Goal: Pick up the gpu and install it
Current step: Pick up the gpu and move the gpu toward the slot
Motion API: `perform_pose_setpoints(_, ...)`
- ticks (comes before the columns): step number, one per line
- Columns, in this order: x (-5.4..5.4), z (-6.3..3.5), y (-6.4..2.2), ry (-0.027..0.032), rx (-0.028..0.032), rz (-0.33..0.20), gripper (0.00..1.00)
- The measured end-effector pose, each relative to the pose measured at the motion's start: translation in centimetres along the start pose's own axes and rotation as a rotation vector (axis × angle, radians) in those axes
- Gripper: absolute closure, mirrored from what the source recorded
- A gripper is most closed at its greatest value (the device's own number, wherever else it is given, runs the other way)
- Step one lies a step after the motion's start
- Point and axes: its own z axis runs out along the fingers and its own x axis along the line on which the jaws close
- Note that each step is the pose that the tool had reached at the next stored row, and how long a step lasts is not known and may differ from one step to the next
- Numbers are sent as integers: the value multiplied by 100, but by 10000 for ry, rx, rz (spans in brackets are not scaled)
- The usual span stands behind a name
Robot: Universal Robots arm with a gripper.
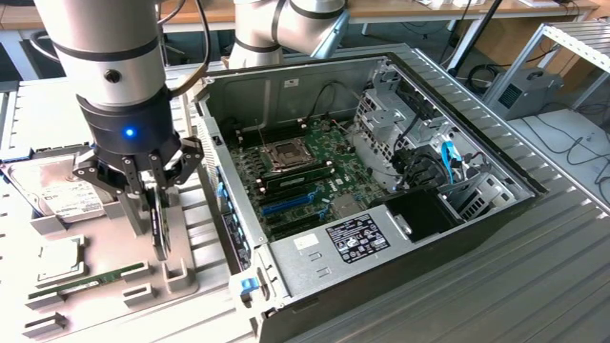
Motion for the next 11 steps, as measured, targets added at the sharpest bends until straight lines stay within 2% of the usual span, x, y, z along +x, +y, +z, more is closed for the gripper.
perform_pose_setpoints(11,1,-41,-1,0,0,0,74)
